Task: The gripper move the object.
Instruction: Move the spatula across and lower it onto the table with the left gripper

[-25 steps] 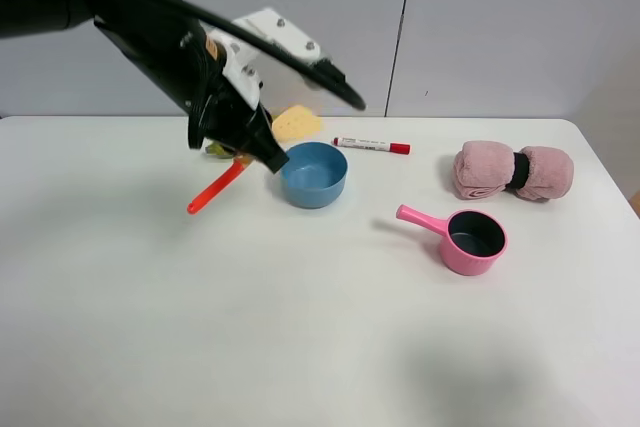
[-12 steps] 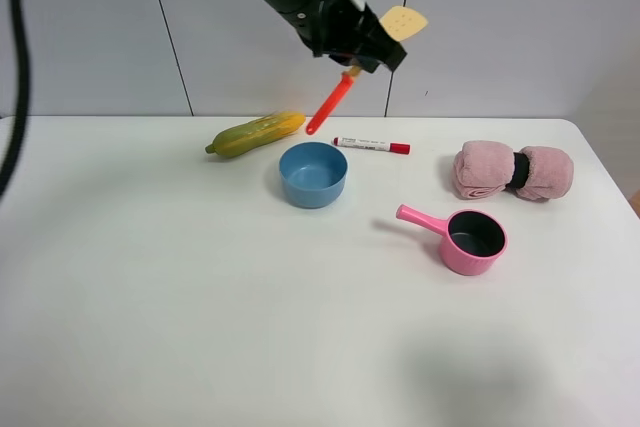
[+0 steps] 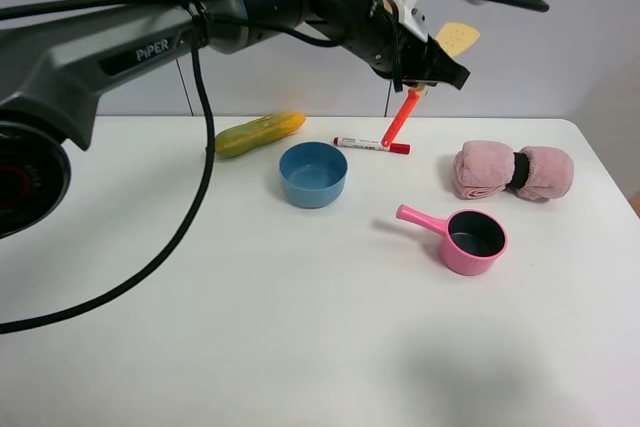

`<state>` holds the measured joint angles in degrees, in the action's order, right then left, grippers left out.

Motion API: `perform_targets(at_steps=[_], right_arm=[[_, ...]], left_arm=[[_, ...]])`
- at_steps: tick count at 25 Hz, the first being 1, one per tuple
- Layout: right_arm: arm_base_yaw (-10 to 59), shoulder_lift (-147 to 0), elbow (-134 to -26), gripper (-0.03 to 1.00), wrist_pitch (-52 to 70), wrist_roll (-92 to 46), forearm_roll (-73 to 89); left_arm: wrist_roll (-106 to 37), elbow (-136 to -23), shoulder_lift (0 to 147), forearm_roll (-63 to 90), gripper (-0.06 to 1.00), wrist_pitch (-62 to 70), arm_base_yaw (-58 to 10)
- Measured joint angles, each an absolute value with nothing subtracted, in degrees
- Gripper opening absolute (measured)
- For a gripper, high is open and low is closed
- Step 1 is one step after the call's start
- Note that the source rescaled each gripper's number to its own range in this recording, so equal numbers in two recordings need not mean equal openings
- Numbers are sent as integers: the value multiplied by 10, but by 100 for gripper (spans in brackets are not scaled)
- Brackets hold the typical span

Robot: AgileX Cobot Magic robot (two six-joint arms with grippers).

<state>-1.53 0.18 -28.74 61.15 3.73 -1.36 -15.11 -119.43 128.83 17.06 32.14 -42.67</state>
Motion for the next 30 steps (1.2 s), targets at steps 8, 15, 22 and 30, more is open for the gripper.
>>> perform_targets(at_steps=[8,15,22,30], right_arm=[[-15,2,-287,100,612,37,-14],[-15,2,-287,100,612,37,-14],[-15,2,-287,100,612,37,-14],[-15,2,-287,100,612,37,-14]], left_arm=[[-23,-1194,1346,153,0,258,-427],[13,-1196,1379,153,0,244,-427],[16,-1196,1409,149,0,244,-427],[-6,-1196,1437,136,0,266,-427]])
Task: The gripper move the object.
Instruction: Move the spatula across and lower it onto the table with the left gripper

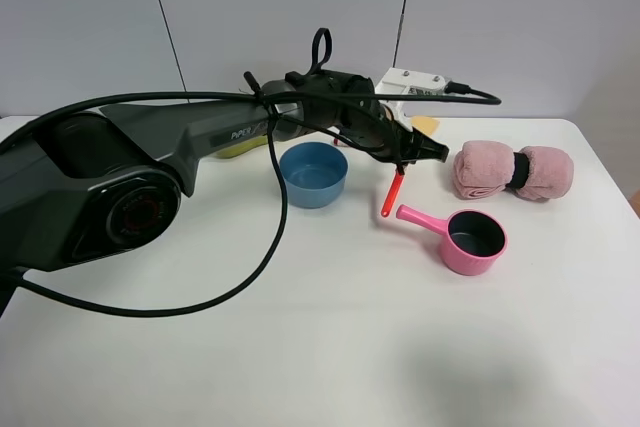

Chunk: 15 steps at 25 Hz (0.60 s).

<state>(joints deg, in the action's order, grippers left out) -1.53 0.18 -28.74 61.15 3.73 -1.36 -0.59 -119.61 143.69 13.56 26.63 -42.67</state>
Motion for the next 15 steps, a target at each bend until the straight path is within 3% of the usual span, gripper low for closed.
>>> perform_targets(at_steps=[8,15], right_arm=[[-15,2,-287,100,612,37,-14],[-15,2,-287,100,612,37,-14]], left_arm=[[-152,-1197,1443,122,0,302,-427],[-167,-1197,1443,121,0,304,-427]])
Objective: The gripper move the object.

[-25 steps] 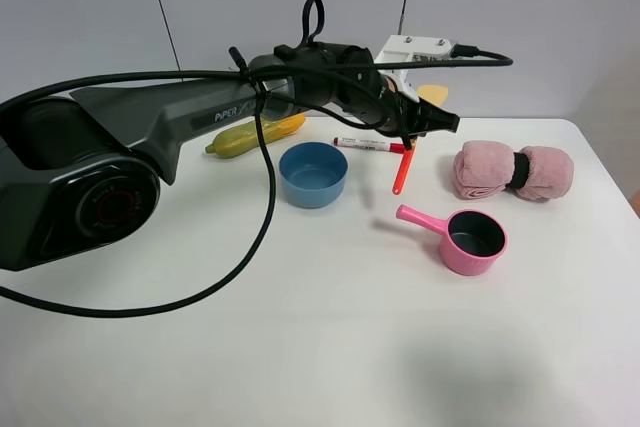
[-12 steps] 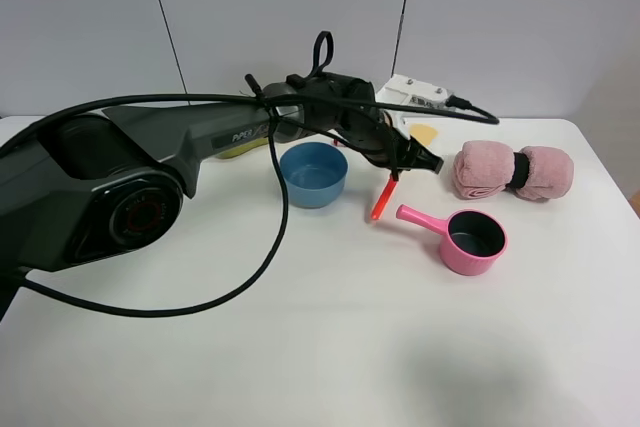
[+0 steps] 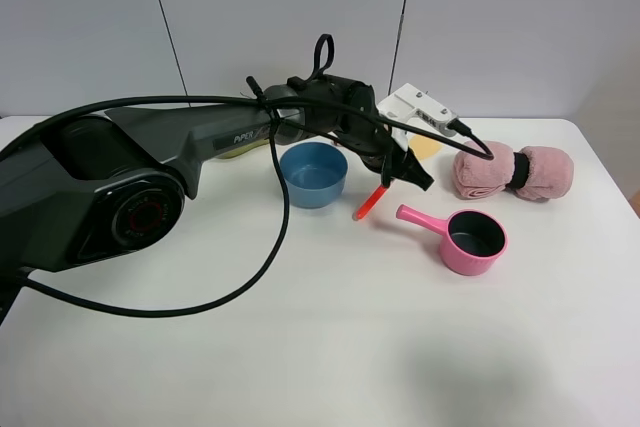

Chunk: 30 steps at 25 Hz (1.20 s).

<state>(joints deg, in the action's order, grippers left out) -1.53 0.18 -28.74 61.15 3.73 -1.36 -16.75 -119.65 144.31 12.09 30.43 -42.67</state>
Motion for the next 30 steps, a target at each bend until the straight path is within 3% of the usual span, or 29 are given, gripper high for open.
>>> perform_targets(at_steps=[2,3,7,10,19,30], right_arm=[[-15,2,-287,100,612,37,-14],[-15,2,-287,100,612,37,-14],[-15,2,-287,100,612,37,-14],[-15,2,-287,100,612,37,-14],[-15,2,-287,100,612,37,-14],[-15,2,-287,100,612,37,-14]], left_arm=[[-167,-1197,1443,120,4,306,-427],[-167,-1197,1443,120,13,306,-427],[-167,-1197,1443,119,76,303,-427],[-168,-1197,1443,119,95,300,-427],[-168,-1197,1419,119,99,333,-428],[-159,-1197,1258,74,99,533,-488]])
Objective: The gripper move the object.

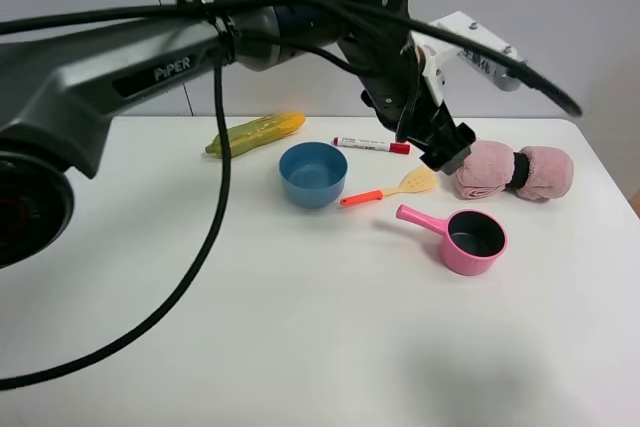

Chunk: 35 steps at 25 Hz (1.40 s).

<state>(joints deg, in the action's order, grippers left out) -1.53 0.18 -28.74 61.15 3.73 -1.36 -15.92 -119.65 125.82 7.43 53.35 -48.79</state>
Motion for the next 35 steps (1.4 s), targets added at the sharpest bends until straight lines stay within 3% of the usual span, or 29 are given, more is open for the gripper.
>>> perform_targets(at_steps=[6,23,35], right_arm=[[-15,2,-287,100,612,37,-14],[-15,2,-287,100,612,37,-14],[-15,2,-287,100,612,37,-14]], left_arm=[[-118,-1197,1186,15,99,591,-449],[-117,-1171,988,-102,99,664,-156],[-106,-789,700,-82,99,540,-49]])
